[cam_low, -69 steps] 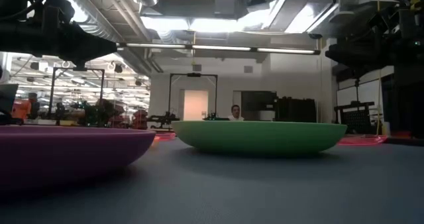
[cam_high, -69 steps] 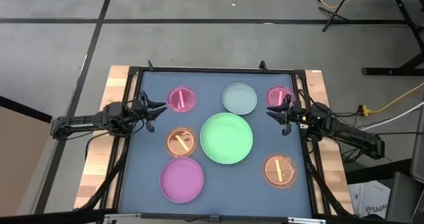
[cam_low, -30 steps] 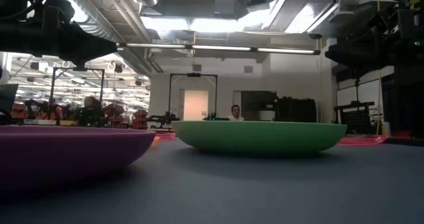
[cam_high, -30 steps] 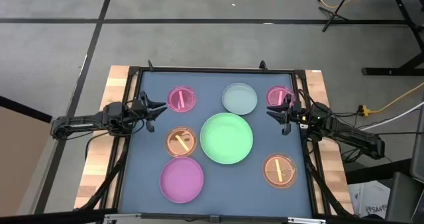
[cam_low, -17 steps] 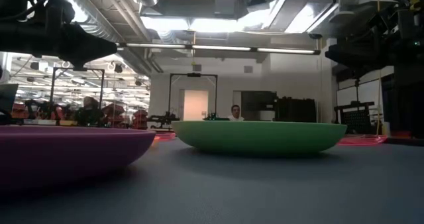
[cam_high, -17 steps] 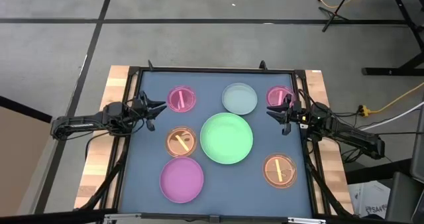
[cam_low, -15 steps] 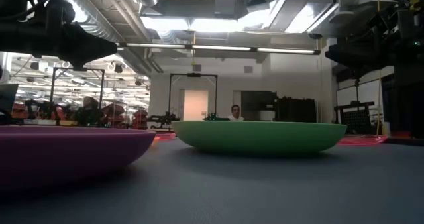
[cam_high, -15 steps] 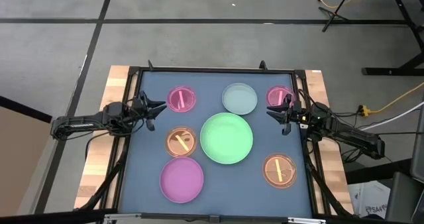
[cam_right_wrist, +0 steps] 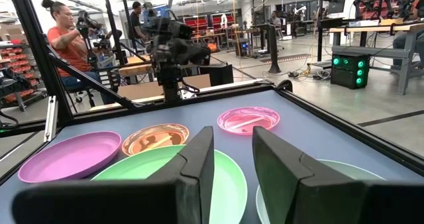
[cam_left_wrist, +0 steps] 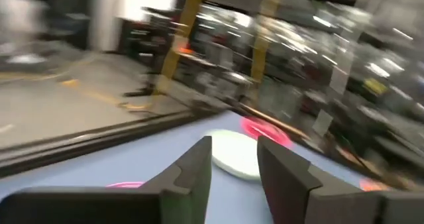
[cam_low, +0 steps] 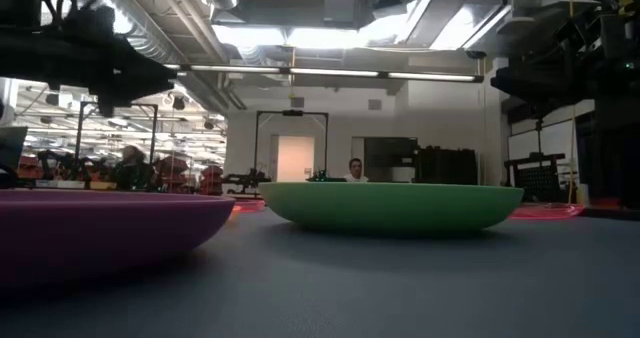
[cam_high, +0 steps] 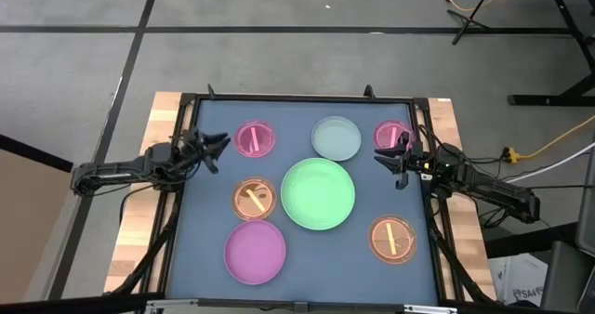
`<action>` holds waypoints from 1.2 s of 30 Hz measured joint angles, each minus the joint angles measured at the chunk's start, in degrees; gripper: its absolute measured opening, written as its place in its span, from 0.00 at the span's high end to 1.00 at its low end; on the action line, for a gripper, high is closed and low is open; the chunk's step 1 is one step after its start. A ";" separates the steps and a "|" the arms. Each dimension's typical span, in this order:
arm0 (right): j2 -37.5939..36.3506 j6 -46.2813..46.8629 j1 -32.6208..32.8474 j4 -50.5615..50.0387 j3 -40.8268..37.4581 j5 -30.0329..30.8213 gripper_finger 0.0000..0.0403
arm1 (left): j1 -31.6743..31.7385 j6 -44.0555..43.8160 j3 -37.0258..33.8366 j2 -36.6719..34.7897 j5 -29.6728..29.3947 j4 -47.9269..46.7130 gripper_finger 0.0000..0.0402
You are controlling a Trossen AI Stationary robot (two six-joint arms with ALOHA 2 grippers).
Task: Stack plastic plates
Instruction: Stack the pink plate on top of the green plate
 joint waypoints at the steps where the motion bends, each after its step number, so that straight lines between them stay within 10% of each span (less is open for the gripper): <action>1: 0.00 -0.02 0.00 0.00 0.00 0.00 0.76 | 0.00 -1.95 0.00 0.23 -2.71 0.03 0.68; 16: 0.00 -0.02 0.00 0.00 -0.02 0.00 0.76 | 0.00 -9.08 0.00 0.22 -4.54 0.07 0.64; 25: 0.00 -0.02 0.00 0.00 -0.01 0.00 0.76 | -0.80 -16.28 0.77 1.25 11.47 6.76 0.64; 36: 0.00 -0.04 0.00 0.00 0.00 0.00 0.76 | -8.59 -19.13 10.77 18.94 11.95 7.24 0.64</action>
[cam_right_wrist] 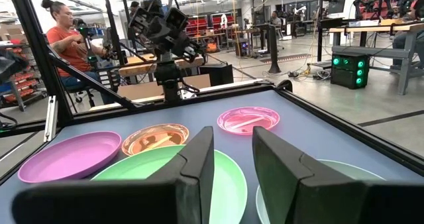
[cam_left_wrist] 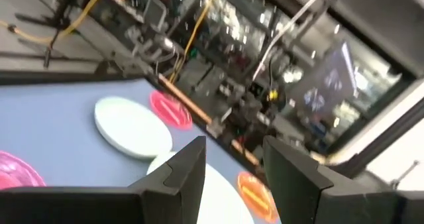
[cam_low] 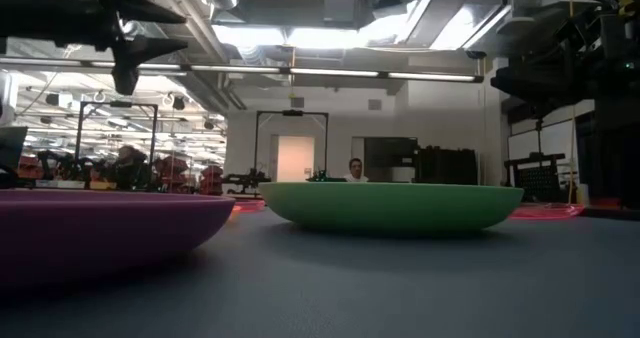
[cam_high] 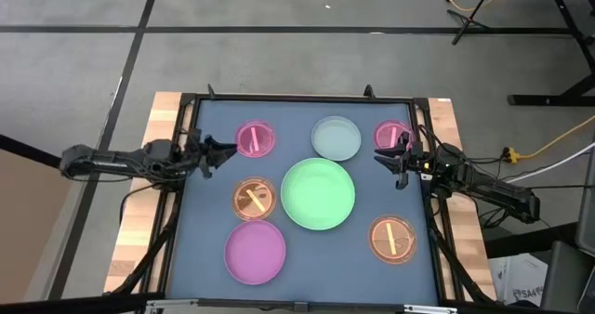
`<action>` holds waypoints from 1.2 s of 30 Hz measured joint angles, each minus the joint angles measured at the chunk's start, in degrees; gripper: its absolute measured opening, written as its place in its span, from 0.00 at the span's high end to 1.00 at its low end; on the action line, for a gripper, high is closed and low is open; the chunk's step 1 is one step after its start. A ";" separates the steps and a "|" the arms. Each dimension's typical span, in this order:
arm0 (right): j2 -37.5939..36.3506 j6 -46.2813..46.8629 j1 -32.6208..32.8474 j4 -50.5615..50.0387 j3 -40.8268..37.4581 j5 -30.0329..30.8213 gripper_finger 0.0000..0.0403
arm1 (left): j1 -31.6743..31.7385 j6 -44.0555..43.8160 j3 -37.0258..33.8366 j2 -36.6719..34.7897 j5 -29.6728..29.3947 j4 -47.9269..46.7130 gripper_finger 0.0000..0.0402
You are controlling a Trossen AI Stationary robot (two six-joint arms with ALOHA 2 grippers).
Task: Stack plastic plates
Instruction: Stack the pink plate on top of the green plate
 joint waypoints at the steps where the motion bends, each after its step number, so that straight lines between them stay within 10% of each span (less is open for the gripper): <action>1: 0.00 0.01 0.00 0.00 0.01 0.00 0.76 | -0.76 0.00 1.24 2.48 0.00 -0.02 0.64; 9: 0.00 0.02 0.00 0.00 -0.01 0.00 0.76 | -6.79 -0.04 14.20 22.28 3.06 -3.48 0.64; 22: 0.00 0.01 0.00 -0.02 0.00 0.00 0.77 | -17.53 -11.73 40.28 45.62 13.33 -41.52 0.64; 36: 0.00 0.02 0.00 -0.02 -0.01 0.00 0.76 | -27.01 -33.95 43.07 58.40 23.30 -56.06 0.64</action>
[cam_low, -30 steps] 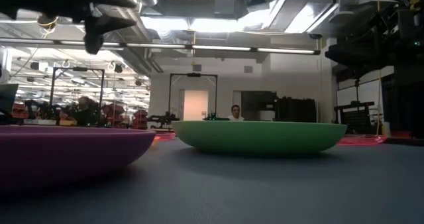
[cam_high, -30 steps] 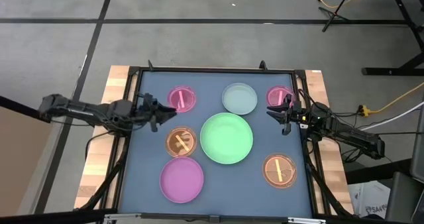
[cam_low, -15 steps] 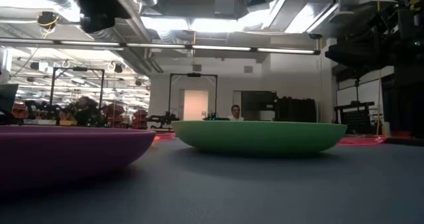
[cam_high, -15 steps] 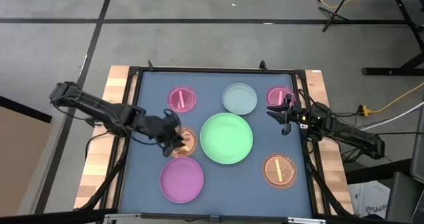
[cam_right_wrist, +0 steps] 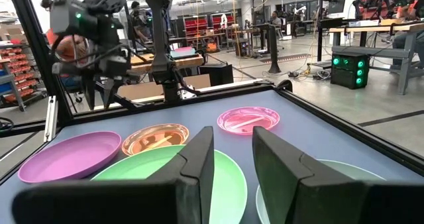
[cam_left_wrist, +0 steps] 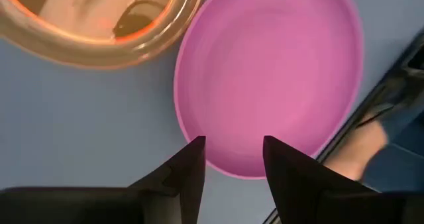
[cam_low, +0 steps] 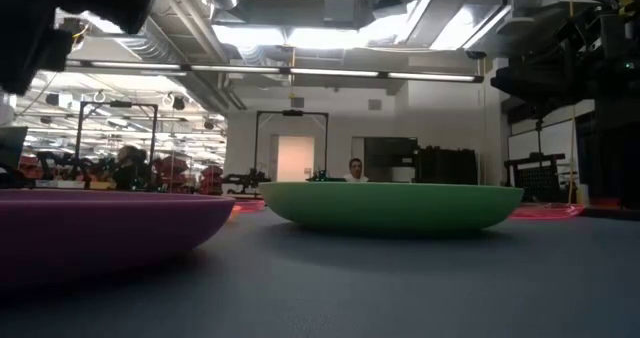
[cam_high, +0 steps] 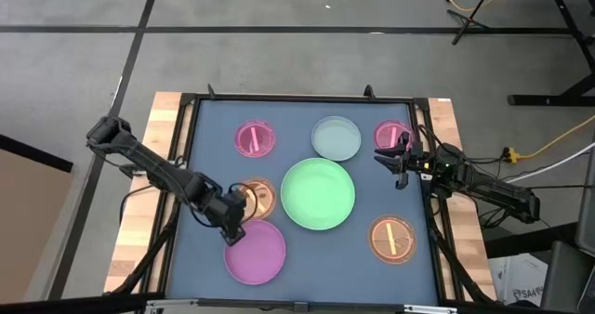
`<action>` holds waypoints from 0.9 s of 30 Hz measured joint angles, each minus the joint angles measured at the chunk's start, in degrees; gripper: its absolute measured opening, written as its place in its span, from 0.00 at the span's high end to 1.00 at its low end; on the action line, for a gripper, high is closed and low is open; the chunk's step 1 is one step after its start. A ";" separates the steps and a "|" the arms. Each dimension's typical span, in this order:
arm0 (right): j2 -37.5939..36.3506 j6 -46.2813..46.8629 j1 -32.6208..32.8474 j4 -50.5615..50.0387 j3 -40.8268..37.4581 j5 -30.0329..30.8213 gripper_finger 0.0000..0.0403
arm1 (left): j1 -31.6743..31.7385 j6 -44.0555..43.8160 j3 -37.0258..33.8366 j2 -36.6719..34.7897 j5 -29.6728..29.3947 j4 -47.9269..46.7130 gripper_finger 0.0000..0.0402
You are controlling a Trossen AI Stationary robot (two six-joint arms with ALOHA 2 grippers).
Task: Stack plastic plates
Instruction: Stack the pink plate on top of the green plate
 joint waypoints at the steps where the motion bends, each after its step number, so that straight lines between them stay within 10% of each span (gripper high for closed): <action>1: 0.00 -0.01 0.01 -0.01 0.00 0.00 0.76 | -0.38 -0.39 0.00 0.87 -0.01 0.03 0.64; 27: 0.00 0.00 0.02 -0.07 0.00 0.00 0.76 | -1.18 -0.54 -0.05 15.94 -0.35 0.17 0.64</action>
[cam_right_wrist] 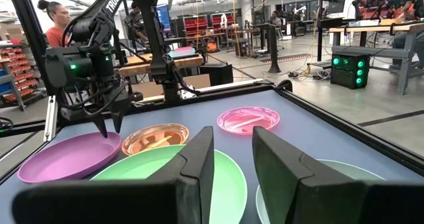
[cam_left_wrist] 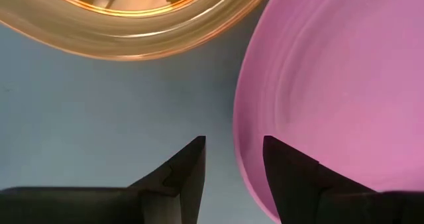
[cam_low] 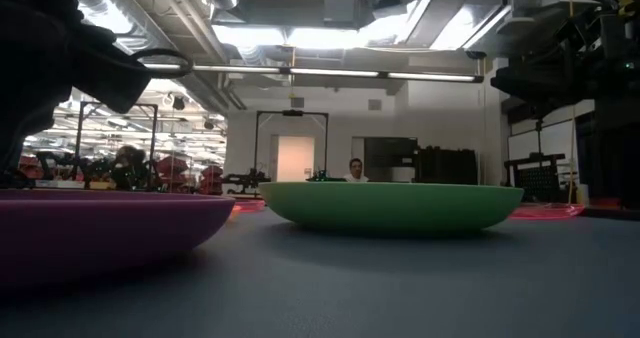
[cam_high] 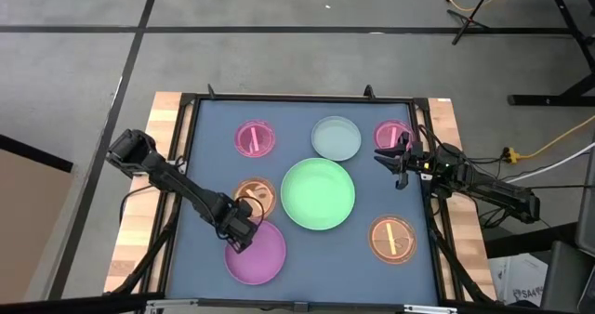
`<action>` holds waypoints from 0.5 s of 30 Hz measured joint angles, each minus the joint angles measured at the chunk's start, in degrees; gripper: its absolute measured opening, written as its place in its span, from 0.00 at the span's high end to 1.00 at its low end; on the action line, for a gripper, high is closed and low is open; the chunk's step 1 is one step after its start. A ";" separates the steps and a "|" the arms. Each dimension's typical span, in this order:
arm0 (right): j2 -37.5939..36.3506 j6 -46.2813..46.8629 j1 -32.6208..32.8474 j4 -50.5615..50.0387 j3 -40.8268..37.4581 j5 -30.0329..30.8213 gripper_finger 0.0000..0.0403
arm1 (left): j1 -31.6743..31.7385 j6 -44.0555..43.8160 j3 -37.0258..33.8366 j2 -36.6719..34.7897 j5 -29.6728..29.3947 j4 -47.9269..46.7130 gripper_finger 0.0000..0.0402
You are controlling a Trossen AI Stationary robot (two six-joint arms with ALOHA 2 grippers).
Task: Stack plastic plates
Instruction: Stack the pink plate on top of the green plate
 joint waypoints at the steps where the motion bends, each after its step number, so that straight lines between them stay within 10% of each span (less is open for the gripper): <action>1: 0.00 -0.02 -0.02 0.00 0.02 0.00 0.76 | 0.00 -0.01 -0.18 0.00 0.01 0.42 0.64; 15: 0.00 0.00 -0.02 -0.02 0.00 0.00 0.76 | 0.02 0.00 -2.71 -0.02 0.48 4.49 0.84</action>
